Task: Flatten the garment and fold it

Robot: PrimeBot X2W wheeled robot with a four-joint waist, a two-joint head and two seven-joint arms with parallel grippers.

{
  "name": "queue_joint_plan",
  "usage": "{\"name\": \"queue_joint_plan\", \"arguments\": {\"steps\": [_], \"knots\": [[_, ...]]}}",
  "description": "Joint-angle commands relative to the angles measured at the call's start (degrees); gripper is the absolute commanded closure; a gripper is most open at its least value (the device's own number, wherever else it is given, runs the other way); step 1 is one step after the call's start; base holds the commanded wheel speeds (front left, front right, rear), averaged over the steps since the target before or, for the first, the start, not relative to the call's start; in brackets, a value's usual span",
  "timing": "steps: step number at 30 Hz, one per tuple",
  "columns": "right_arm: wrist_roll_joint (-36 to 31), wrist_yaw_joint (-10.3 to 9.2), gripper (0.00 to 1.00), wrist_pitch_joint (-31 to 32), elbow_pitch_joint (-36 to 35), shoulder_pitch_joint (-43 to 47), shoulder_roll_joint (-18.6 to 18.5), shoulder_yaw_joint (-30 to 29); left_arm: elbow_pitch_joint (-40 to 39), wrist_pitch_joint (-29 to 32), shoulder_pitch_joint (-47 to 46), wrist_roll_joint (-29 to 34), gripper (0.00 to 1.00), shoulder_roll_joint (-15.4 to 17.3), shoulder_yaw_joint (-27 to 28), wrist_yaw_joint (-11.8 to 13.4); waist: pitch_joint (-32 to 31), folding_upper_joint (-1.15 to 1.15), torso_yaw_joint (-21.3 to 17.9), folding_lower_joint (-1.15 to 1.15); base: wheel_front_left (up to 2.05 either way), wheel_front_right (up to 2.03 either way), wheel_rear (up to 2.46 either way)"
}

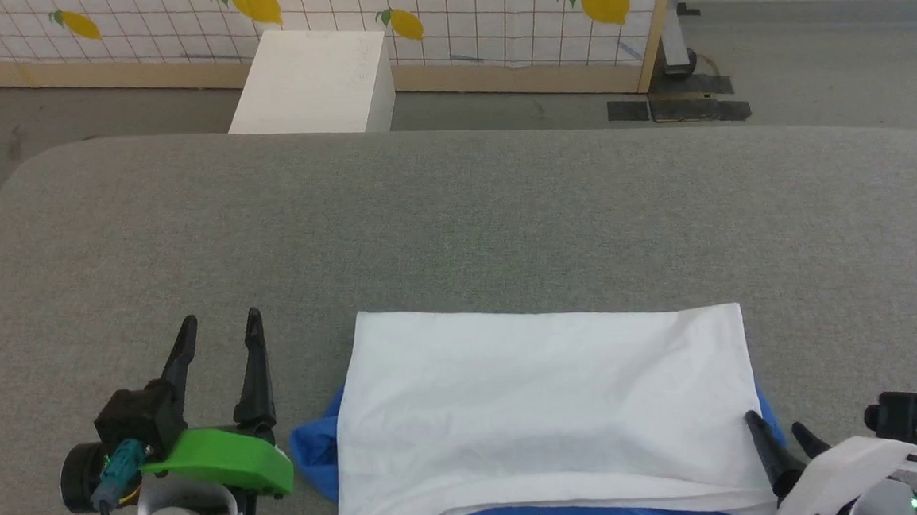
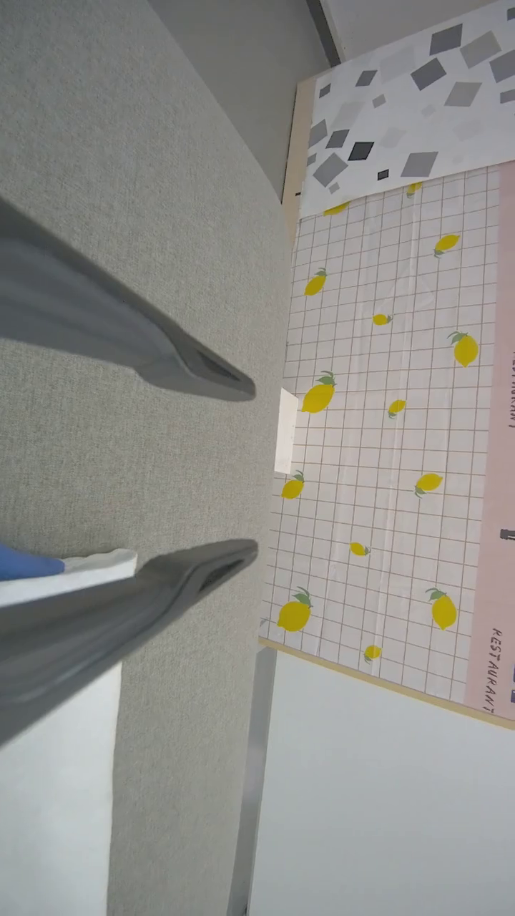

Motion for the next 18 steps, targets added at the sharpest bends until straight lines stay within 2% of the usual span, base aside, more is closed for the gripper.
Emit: {"name": "queue_joint_plan", "arguments": {"steps": [1, 6, 9, 10, 11, 12, 13, 18], "knots": [[-0.40, -0.08, 0.00, 0.78, 1.97, -1.85, 0.01, 0.18, 0.68, -0.42, -1.18, 1.02, 0.00, -0.82, 0.54, -0.84, 0.21, 0.00, 0.07, 0.00, 0.00, 0.00, 0.00], [-2.66, -0.08, 0.00, 6.49, 10.36, -5.79, 0.02, 1.06, 3.97, -0.43, -2.85, 3.24, 0.00, -3.67, 2.30, -3.26, 0.41, 0.00, 0.26, 0.00, 0.00, 0.00, 0.00], [-3.04, -0.08, 0.00, 9.87, 12.76, -6.36, 0.02, 1.63, 5.56, -0.43, -3.51, 4.04, 0.00, -4.46, 2.91, -4.13, 0.39, 0.00, 0.26, 0.00, 0.00, 0.00, 0.00], [-2.73, -0.08, 0.26, 10.97, 13.33, -6.45, 0.02, 1.87, 6.14, -0.43, -3.65, 4.32, 0.00, -4.66, 3.06, -4.49, 0.35, 0.00, 0.20, 0.00, 0.00, 0.00, 0.00], [-2.34, -0.08, 0.60, 11.59, 13.53, -6.53, 0.02, 2.28, 6.44, -0.43, -3.78, 4.64, 0.00, -4.80, 3.23, -4.67, 0.35, 0.00, 0.15, 0.00, 0.00, 0.00, 0.00], [-1.70, -0.08, 0.89, 11.82, 13.39, -6.61, 0.02, 2.82, 6.70, -0.43, -3.89, 4.99, 0.00, -5.04, 3.44, -4.86, 0.37, 0.00, 0.08, 0.00, 0.00, 0.00, 0.00], [-1.23, -0.08, 1.00, 11.53, 13.18, -6.63, 0.02, 2.98, 6.87, -0.43, -3.94, 5.31, 0.00, -5.20, 3.58, -5.00, 0.38, 0.00, 0.01, 0.00, 0.00, 0.00, 0.00], [-0.80, -0.08, 1.00, 9.39, 11.16, -6.30, 0.02, 3.09, 6.94, -0.43, -3.93, 7.18, 0.00, -5.87, 4.71, -5.51, 0.14, 0.00, -0.34, 0.00, 0.00, 0.00, 0.00]]}}
